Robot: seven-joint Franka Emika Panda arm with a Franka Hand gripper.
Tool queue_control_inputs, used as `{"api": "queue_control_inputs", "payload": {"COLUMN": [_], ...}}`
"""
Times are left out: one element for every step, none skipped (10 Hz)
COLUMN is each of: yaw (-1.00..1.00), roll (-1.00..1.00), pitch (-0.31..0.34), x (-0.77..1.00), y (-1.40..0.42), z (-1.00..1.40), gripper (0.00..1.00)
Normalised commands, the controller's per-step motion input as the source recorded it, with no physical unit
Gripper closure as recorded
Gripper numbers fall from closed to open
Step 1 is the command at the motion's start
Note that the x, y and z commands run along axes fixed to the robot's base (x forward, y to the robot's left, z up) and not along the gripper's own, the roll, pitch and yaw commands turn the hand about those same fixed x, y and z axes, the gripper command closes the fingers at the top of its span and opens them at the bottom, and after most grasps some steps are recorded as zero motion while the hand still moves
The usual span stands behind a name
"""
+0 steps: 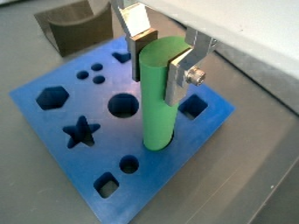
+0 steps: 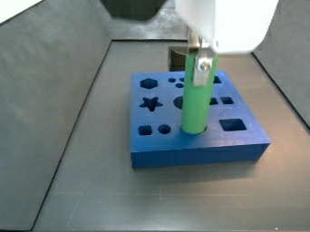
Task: Pick up the oval object. Move up. Move to above the board. Insert the oval object.
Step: Insert the oval object.
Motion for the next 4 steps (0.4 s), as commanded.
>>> {"api": "queue_control_inputs", "payload": {"yaw": [-0.12, -0.14, 0.0, 0.0], "roll": [0.1, 0.08, 0.0, 0.0], "pitch": [0.037, 0.033, -0.016, 0.0], "x": [0.0, -0.08, 0.0, 0.0], "y": [-0.09, 0.0, 0.0, 0.0], "z": [-0.62, -0.46, 0.0, 0.0], "gripper": [1.0, 1.0, 1.0, 1.0]}}
